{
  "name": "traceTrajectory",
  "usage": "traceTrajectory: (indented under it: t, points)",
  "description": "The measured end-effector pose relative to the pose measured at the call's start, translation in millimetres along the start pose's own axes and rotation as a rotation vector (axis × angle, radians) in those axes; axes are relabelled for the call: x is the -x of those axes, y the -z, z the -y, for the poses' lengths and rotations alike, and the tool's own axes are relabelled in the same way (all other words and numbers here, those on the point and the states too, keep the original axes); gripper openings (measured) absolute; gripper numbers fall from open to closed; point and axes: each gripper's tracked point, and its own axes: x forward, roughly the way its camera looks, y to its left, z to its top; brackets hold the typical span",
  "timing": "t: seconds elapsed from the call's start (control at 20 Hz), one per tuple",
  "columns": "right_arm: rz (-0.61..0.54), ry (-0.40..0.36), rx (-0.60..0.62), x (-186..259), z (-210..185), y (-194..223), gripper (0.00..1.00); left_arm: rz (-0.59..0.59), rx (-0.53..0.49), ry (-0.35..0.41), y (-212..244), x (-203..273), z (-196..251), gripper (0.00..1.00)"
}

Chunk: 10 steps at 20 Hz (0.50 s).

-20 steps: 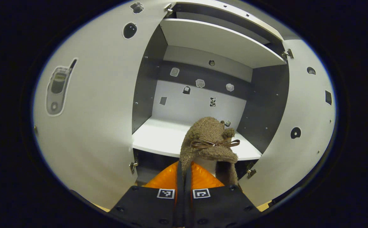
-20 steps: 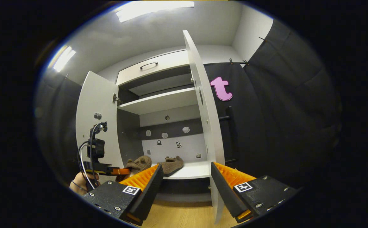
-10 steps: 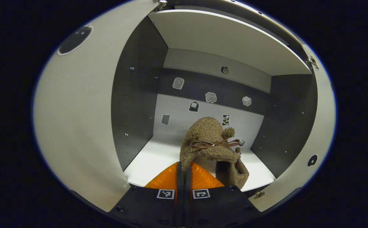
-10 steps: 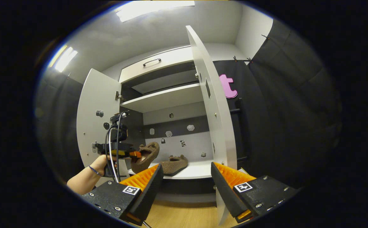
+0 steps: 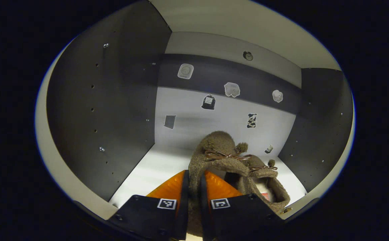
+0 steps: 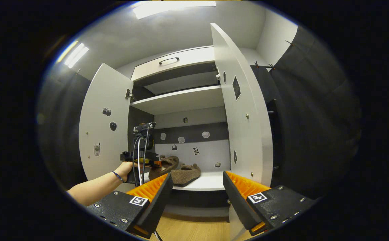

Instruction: Grab one shoe with the right hand and put it into the shoe cabinet, grab the other shoe with the left hand and put it into the shoe cabinet; then close the right door with the right hand and the left door with the left hand.

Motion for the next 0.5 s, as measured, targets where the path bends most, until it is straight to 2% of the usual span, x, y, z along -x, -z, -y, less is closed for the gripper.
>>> traceTrajectory:
  t: [0.15,0.2,0.3,0.35,0.45,0.5]
  points:
    - [-0.01,-0.002,-0.008,-2.3,-4.0,5.0,0.93,0.056,0.001,-0.003,-14.7,9.9,-6.4,0.34]
    - [-0.011,-0.001,-0.012,-2.7,-4.7,5.3,0.93,0.083,0.002,-0.003,-21.9,21.4,-6.0,0.41]
    - [-0.009,0.002,-0.023,-2.3,-7.2,3.5,0.93,0.141,-0.02,-0.011,-38.0,44.5,-6.8,0.65]
    - [-0.01,0.003,-0.026,-1.9,-8.6,3.4,0.93,0.176,-0.041,-0.008,-46.6,59.7,-4.2,0.89]
    - [-0.013,0.009,-0.025,0.9,-10.3,2.3,0.93,0.245,-0.076,0.004,-61.7,92.1,5.1,0.91]
    - [-0.012,0.011,-0.024,4.1,-11.7,0.3,0.93,0.274,-0.083,0.013,-67.8,109.0,8.8,0.86]
